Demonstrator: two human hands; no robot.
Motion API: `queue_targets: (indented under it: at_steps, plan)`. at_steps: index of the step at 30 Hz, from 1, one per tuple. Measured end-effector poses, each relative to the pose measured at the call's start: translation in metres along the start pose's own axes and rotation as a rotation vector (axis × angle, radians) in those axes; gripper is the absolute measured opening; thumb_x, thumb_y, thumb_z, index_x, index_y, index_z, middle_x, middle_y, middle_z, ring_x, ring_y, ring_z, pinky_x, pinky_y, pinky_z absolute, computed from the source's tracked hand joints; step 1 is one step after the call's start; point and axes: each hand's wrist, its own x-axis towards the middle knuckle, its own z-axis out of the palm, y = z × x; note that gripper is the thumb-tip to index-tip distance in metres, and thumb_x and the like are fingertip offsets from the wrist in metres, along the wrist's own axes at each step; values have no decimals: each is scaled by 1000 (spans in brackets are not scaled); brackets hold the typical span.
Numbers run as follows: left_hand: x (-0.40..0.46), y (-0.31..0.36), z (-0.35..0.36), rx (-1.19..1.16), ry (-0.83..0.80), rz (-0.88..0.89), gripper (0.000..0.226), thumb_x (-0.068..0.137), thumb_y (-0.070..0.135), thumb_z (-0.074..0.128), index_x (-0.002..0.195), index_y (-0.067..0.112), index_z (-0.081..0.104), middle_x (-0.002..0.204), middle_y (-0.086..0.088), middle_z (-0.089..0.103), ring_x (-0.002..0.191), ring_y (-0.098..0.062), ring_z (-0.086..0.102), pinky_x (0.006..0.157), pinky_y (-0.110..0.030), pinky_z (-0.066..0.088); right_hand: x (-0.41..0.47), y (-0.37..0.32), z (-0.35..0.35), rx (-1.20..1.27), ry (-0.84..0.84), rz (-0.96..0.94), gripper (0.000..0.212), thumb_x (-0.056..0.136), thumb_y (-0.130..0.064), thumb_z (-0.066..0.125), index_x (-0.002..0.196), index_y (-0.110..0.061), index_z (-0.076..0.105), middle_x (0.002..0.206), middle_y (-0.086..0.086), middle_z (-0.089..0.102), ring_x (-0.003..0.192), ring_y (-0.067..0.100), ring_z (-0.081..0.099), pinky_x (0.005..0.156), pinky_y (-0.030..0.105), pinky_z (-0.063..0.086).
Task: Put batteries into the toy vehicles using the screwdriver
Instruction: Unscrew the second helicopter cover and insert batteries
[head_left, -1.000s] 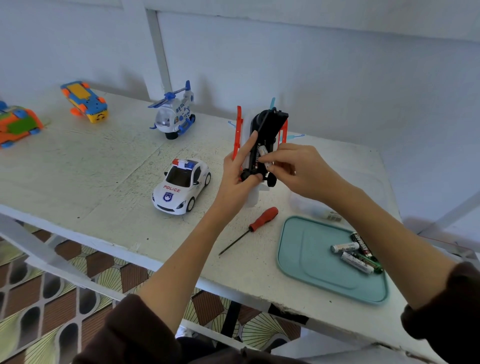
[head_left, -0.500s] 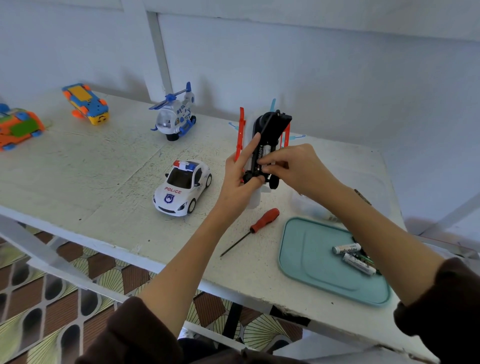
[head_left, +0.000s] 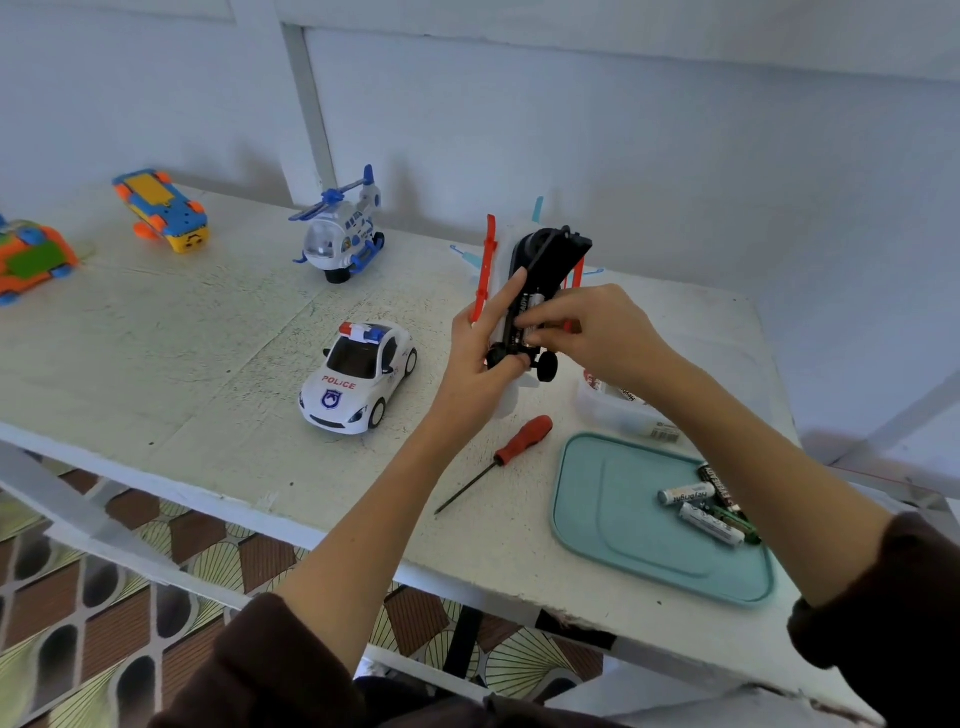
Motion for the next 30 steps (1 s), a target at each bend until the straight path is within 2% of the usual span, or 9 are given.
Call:
queue_targets:
  at_steps: [3, 6, 8, 10, 14, 17, 19, 28, 30]
  plan:
    - [2, 0, 1, 1, 2, 0, 71, 76, 11, 48, 132, 51, 30, 128, -7, 39, 112, 9, 39, 91, -9, 39, -5, 4, -2, 21, 25, -28, 22, 88, -19, 61, 107, -23, 70, 87, -6, 66, 74, 10, 53, 77, 38, 49]
    - [2, -1, 2, 13, 1, -1, 72, 76, 12, 48, 132, 53, 30, 128, -9, 40, 123, -10, 37, 98, -18, 40, -18, 9, -8, 83, 132, -64, 17, 85, -16, 64, 100, -17, 73, 76, -2, 68, 64, 12, 60, 69, 35, 52]
    - [2, -1, 2, 15, 2, -16, 71, 76, 14, 48, 131, 54, 29, 127, -9, 39, 121, -18, 39, 99, -23, 40, -30, 13, -17, 102, 142, -84, 12, 83, -13, 67, 92, -14, 74, 70, -5, 65, 57, 5, 56, 65, 22, 47]
    - [2, -2, 1, 15, 3, -21, 70, 76, 15, 48, 132, 55, 29, 128, -8, 38, 119, -16, 42, 98, -20, 40, -43, 22, -26, 55, 35, -75, 6, 79, -12, 71, 84, -13, 75, 63, -7, 62, 54, 3, 52, 60, 15, 41]
    - [2, -2, -1, -12, 1, -25, 70, 76, 16, 47, 134, 51, 29, 130, -4, 37, 112, 3, 43, 95, -13, 39, -72, 42, -37, -119, -336, 58, 7, 72, -17, 76, 75, -23, 75, 45, -13, 49, 54, -2, 50, 58, 28, 41]
    - [3, -2, -1, -13, -1, -31, 71, 77, 17, 47, 138, 47, 28, 130, -3, 37, 117, -2, 41, 99, -18, 38, -93, 48, -38, -244, -504, 133, 11, 75, -26, 74, 85, -28, 74, 45, -12, 45, 52, -3, 47, 55, 18, 36]
    - [3, -2, -1, -4, -6, -28, 71, 77, 17, 47, 139, 45, 28, 132, -5, 37, 118, -5, 41, 99, -19, 37, -102, 51, -36, -302, -546, 157, 18, 77, -32, 72, 94, -31, 72, 49, -12, 44, 52, -2, 43, 52, 11, 30]
    - [0, 4, 2, 33, -27, -25, 71, 76, 16, 48, 137, 46, 29, 132, -8, 37, 113, -8, 46, 97, -15, 40, -114, 58, -23, -331, -564, 153, 16, 82, -34, 66, 96, -29, 72, 58, -21, 45, 58, -7, 40, 59, 21, 37]
    - [-1, 4, 2, 32, -26, -19, 70, 76, 15, 48, 135, 49, 31, 132, -9, 37, 117, -12, 45, 101, -22, 40, -115, 58, -22, -313, -565, 150, 13, 84, -30, 64, 95, -26, 71, 57, -20, 46, 58, -3, 43, 59, 21, 37]
